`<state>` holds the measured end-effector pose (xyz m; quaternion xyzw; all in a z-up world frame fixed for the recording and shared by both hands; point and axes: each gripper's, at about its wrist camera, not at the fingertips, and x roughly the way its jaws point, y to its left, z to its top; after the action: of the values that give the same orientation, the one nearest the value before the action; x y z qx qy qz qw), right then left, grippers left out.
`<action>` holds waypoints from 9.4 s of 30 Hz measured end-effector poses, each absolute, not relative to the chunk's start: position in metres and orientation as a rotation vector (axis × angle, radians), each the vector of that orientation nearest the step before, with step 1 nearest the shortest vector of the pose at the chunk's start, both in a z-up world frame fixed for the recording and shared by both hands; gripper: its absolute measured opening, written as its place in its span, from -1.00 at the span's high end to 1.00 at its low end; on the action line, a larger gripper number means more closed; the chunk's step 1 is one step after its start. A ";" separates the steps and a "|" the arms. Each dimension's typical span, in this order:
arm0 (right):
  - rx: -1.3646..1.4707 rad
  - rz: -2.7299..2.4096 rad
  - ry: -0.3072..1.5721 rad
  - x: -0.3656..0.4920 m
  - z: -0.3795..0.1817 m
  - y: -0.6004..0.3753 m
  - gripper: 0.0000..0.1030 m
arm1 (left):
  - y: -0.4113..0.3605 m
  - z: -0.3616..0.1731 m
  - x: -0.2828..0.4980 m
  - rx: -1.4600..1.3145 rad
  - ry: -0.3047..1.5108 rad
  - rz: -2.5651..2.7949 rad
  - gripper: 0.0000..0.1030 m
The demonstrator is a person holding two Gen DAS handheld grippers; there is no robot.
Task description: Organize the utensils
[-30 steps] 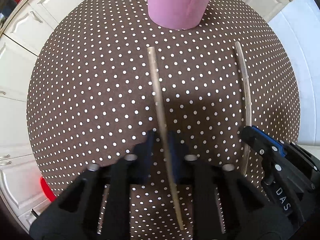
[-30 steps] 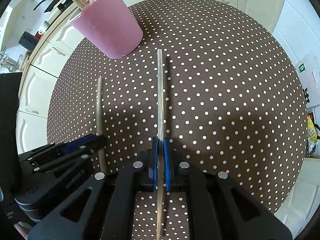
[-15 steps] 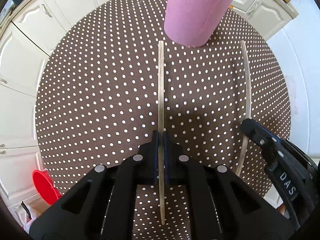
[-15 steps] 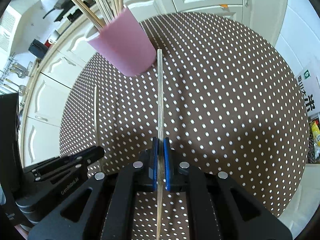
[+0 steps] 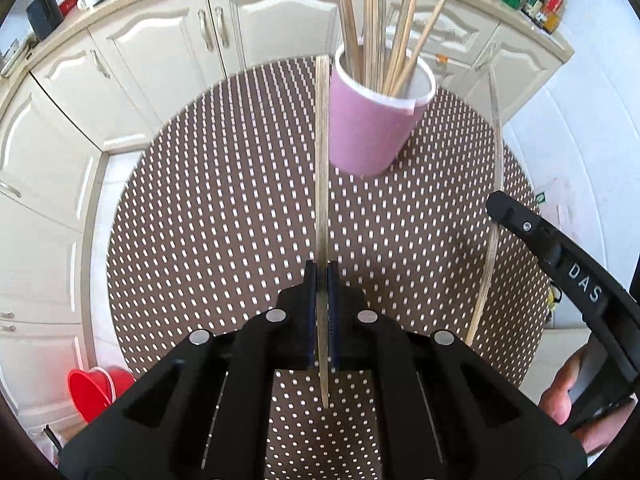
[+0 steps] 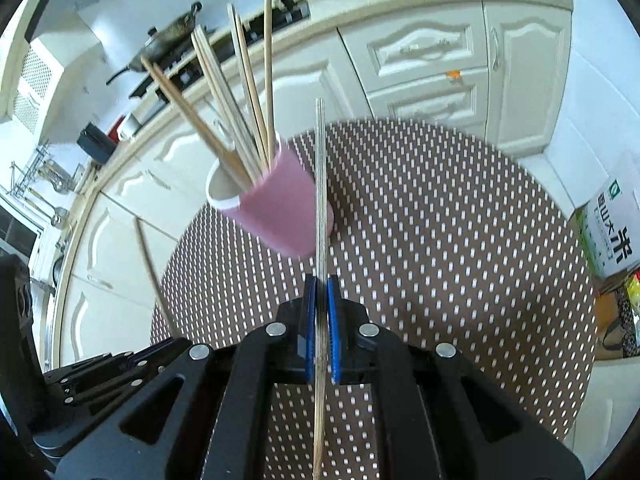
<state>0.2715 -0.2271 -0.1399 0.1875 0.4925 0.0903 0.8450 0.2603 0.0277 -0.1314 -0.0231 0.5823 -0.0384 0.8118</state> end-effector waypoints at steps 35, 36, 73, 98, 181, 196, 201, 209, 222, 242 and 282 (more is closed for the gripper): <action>0.400 0.152 0.585 0.358 -0.044 -0.222 0.90 | 0.017 -0.032 0.356 -0.001 1.024 -0.230 0.89; 0.402 0.151 0.582 0.360 -0.044 -0.222 0.90 | 0.017 -0.030 0.359 -0.008 1.021 -0.232 0.89; 0.199 0.132 0.565 0.364 -0.119 -0.170 0.89 | 0.006 -0.140 0.415 -0.031 1.172 -0.275 0.89; 0.201 0.083 0.713 0.337 -0.129 -0.208 -0.04 | -0.003 -0.164 0.376 0.016 1.104 -0.191 -0.03; 0.070 0.278 0.515 0.087 0.051 -0.265 -0.80 | -0.042 0.029 0.073 -0.031 0.569 0.030 -0.70; 0.092 0.265 0.534 0.078 0.044 -0.270 -0.80 | -0.050 0.025 0.062 -0.008 0.592 0.016 -0.73; 0.095 0.266 0.537 0.075 0.043 -0.267 -0.80 | -0.048 0.024 0.062 -0.002 0.596 0.024 -0.73; 0.093 0.265 0.533 0.073 0.043 -0.262 -0.80 | -0.046 0.023 0.062 0.002 0.596 0.034 -0.73; 0.102 0.249 0.533 0.069 0.042 -0.259 -0.80 | -0.042 0.024 0.067 0.008 0.601 0.024 -0.73; 0.088 0.245 0.526 0.068 0.042 -0.253 -0.82 | -0.038 0.020 0.066 0.012 0.616 0.043 -0.74; 0.086 0.240 0.536 0.063 0.039 -0.244 -0.82 | -0.027 0.015 0.062 -0.005 0.628 0.021 -0.74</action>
<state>0.0632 -0.2438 0.0393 0.0424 0.2642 0.1184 0.9562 0.0620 -0.0271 0.0154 -0.0024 0.3089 0.0102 0.9510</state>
